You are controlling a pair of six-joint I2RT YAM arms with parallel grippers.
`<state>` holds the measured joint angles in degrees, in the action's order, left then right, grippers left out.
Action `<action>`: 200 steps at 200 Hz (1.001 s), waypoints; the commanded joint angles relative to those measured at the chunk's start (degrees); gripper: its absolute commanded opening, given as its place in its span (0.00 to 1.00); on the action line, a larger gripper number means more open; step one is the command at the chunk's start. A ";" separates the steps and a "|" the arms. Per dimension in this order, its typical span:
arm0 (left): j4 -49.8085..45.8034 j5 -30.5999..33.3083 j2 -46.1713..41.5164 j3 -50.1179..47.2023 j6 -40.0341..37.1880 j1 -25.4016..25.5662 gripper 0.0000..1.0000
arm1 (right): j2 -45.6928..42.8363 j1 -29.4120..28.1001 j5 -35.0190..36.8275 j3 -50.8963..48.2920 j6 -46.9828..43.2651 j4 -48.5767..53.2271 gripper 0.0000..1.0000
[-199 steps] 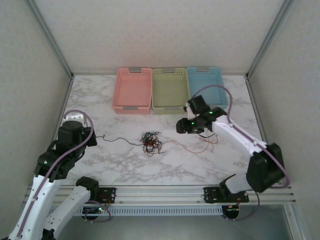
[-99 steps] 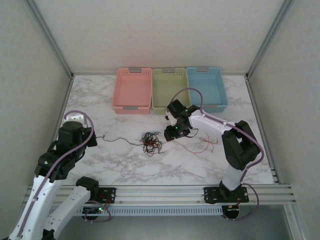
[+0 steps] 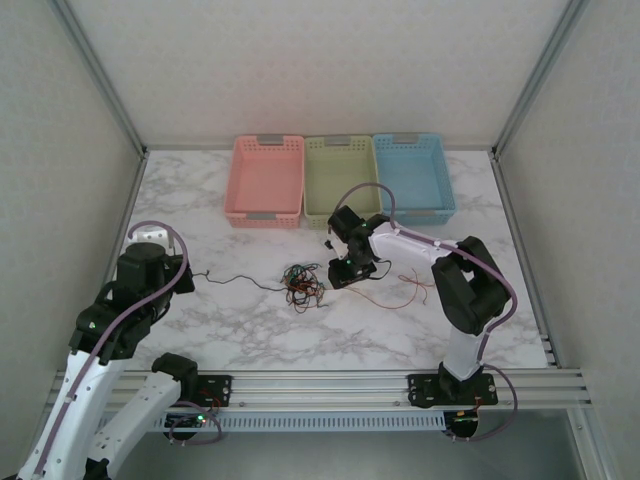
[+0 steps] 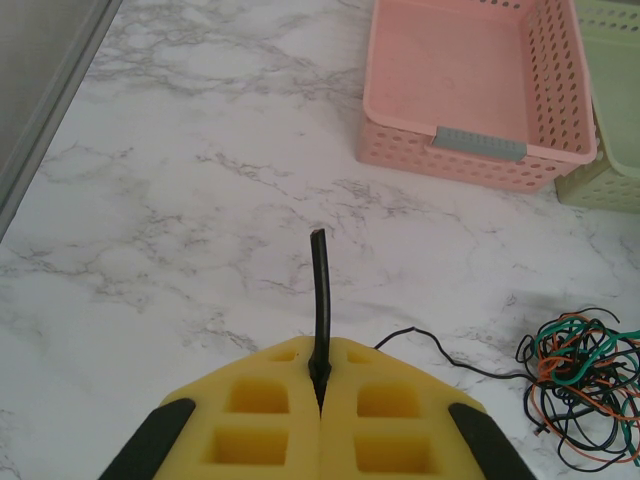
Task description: Untangle the cables
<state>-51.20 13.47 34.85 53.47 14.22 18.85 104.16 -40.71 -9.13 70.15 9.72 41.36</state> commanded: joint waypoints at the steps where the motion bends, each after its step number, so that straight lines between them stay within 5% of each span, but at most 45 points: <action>1: 0.50 -1.70 -0.49 -0.83 0.81 -0.39 0.00 | 0.06 -0.42 -1.01 0.50 -0.57 1.09 0.30; 82: 0.57 -1.74 -0.40 -0.91 0.81 -0.40 0.00 | -5.68 -0.51 -6.30 -0.01 -0.18 -0.70 0.48; 200: 0.58 -2.08 -0.22 -0.97 0.81 -0.40 0.00 | -0.57 -1.78 -1.23 0.56 -1.89 3.02 0.48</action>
<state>-51.18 13.23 34.85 53.43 14.22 18.85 102.21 -42.04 -11.84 70.13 8.58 42.63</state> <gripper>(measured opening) 0.050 0.483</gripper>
